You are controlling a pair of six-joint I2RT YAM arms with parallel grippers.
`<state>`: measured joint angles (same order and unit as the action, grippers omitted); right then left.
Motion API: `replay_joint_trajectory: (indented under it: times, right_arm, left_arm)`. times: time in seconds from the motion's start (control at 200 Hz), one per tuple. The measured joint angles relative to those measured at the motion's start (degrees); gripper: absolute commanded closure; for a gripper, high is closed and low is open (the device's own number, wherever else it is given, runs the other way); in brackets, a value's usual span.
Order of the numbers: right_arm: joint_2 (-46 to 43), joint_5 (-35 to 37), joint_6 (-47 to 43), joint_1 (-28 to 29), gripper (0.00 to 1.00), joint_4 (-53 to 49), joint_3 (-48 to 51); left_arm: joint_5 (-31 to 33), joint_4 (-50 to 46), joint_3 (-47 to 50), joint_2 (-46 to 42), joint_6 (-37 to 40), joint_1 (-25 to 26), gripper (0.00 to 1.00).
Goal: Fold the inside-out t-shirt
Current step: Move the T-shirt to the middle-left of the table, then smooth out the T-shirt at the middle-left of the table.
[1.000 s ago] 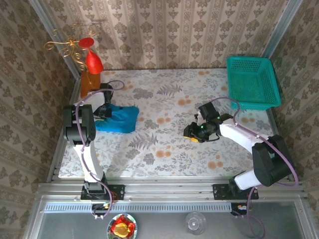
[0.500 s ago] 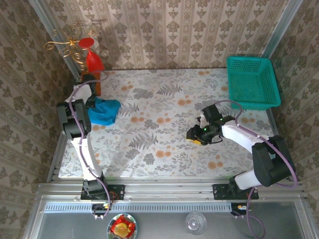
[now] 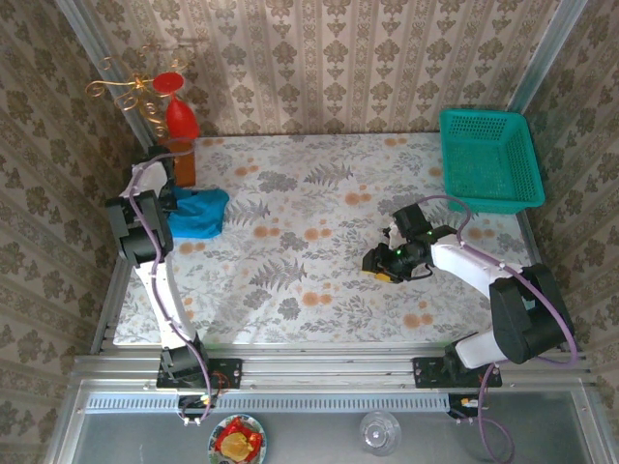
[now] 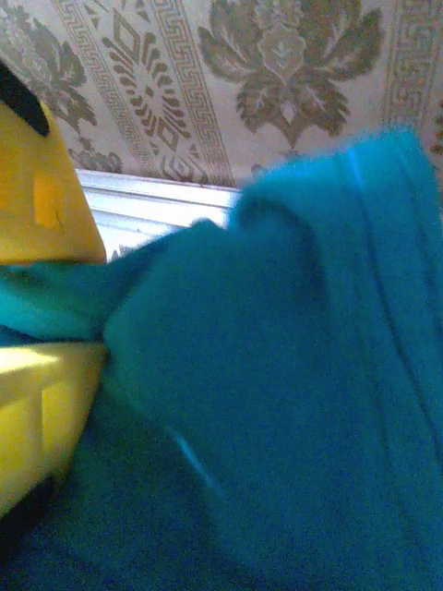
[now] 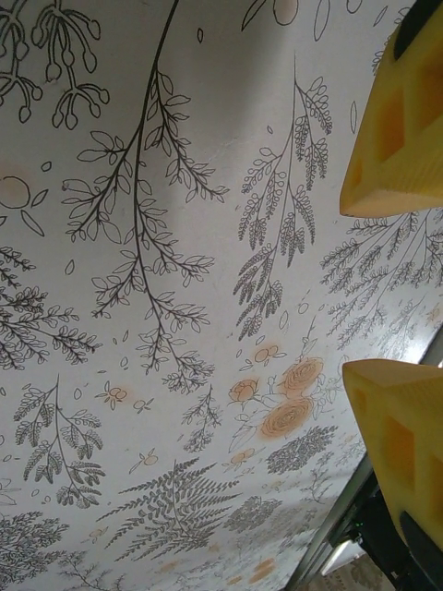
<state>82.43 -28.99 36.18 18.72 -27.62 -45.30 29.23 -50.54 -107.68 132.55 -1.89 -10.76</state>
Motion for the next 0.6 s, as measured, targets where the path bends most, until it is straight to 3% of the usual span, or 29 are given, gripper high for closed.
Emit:
replay_joint_trajectory:
  times: [0.11, 0.425, 0.48, 0.6]
  right_arm:
    - [0.0, 0.1, 0.0, 0.0, 0.55, -1.4, -1.1]
    - [-3.8, 2.6, -0.2, -0.1, 0.55, -5.3, -4.5]
    - [-4.0, 2.9, -0.2, -0.1, 0.55, -5.6, -4.5]
    - [-4.0, 3.1, -0.1, -0.1, 0.55, -5.9, -4.5]
  left_arm:
    - [-0.2, -0.3, 0.0, -1.1, -0.7, -0.8, 0.56]
    - [-2.5, 0.3, 0.4, -11.1, -1.7, -1.6, 0.54]
    - [-3.8, 0.4, 0.3, -12.4, -2.3, -2.0, 0.59]
    - [-8.9, 0.7, 0.3, -12.3, -3.8, -3.8, 0.82]
